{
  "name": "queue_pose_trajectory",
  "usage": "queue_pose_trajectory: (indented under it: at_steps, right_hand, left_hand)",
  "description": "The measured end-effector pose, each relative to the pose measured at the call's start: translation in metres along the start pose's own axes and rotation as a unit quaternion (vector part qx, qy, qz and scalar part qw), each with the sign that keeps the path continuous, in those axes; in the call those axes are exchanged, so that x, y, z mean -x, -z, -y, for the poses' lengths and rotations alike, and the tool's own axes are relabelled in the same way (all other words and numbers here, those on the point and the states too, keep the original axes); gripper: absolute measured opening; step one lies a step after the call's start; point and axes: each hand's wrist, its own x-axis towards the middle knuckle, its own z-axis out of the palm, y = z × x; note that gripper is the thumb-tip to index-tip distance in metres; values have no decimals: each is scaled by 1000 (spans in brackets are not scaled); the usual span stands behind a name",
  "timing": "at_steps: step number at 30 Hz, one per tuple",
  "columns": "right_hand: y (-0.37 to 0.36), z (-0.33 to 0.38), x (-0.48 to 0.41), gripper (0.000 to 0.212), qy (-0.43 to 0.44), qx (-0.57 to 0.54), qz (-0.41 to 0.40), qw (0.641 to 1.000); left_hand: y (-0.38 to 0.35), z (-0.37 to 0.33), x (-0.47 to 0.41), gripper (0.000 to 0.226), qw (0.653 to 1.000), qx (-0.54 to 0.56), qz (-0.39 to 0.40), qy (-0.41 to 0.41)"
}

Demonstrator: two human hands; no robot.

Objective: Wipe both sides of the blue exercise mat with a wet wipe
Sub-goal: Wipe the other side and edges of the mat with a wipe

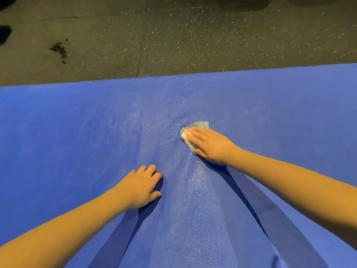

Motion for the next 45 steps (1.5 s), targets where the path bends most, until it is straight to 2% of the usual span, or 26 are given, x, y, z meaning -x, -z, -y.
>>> queue_pose_trajectory:
  at_steps: [2,3,6,8,9,12,13,15,16,18,20,22,24,26,28,30,32,34,35,36,39,40,41,43,45]
  right_hand:
    - [7,-3,-7,62,-90,-14,-3,996]
    - [12,4,-7,59,-91,-19,0,996]
    - [5,10,8,57,7,-25,14,1000]
    - [9,-6,6,55,-1,-10,4,1000]
    - [10,-15,2,56,-28,5,-24,999]
    - [14,-20,-7,63,-128,15,-9,992]
    - [14,-17,-7,63,-126,6,-2,992]
    - [12,-11,-1,59,-34,6,-5,999]
    - [10,-13,4,57,17,9,-12,1000]
    - [8,-29,9,54,59,26,-25,998]
    - [11,-44,0,53,29,33,-40,998]
    - [16,-61,-17,55,-35,20,-25,999]
    - [22,-70,-27,59,-83,26,-18,996]
    - [23,-74,-27,57,-51,36,-17,998]
    - [23,-80,-21,58,33,38,14,999]
    - [30,-98,-26,60,39,35,9,999]
    - [42,-114,-48,62,-61,16,-42,997]
    - [53,-121,-71,62,-170,-3,-47,984]
    - [56,-116,-79,62,-180,-9,-40,983]
    - [55,-111,-85,64,-155,-21,-36,987]
    - [41,-100,-84,64,2,-1,-5,1000]
    - [42,-107,-85,62,10,6,-10,1000]
    - [44,-115,-91,62,-10,4,-36,999]
    - [47,-129,-108,63,-118,-20,-91,989]
    - [47,-131,-122,66,-197,-40,-94,975]
  left_hand:
    - [13,4,-7,53,1000,-15,26,-1]
    - [20,7,-10,50,999,-23,35,-1]
    - [37,15,-19,46,998,-55,37,-5]
    - [44,21,-28,45,997,-69,22,-6]
    - [48,24,-32,46,997,-73,13,-3]
    - [55,30,-53,50,998,-44,-28,23]
    - [58,30,-62,50,998,-26,-49,35]
    - [63,30,-83,51,992,14,-109,63]
    - [64,29,-94,51,985,40,-146,83]
    - [63,26,-118,48,962,99,-223,122]
    - [59,15,-136,40,929,132,-305,166]
    - [51,2,-146,41,891,166,-366,208]
    - [41,-6,-151,41,855,208,-422,221]
    - [35,-5,-156,40,832,230,-456,218]
    - [32,-5,-158,40,827,242,-461,212]
    - [32,-5,-160,40,821,253,-468,209]
    - [32,-5,-161,41,816,259,-471,212]
    - [30,-4,-161,41,814,258,-474,216]
    - [29,-4,-161,41,813,257,-475,218]
    - [29,-4,-162,41,813,255,-476,219]
    - [29,-5,-163,40,811,247,-483,220]
    - [29,-5,-164,40,810,246,-484,222]
    - [30,-4,-164,40,809,245,-485,223]
    - [29,-4,-165,40,808,241,-490,224]
    - [28,-4,-165,39,808,234,-492,224]
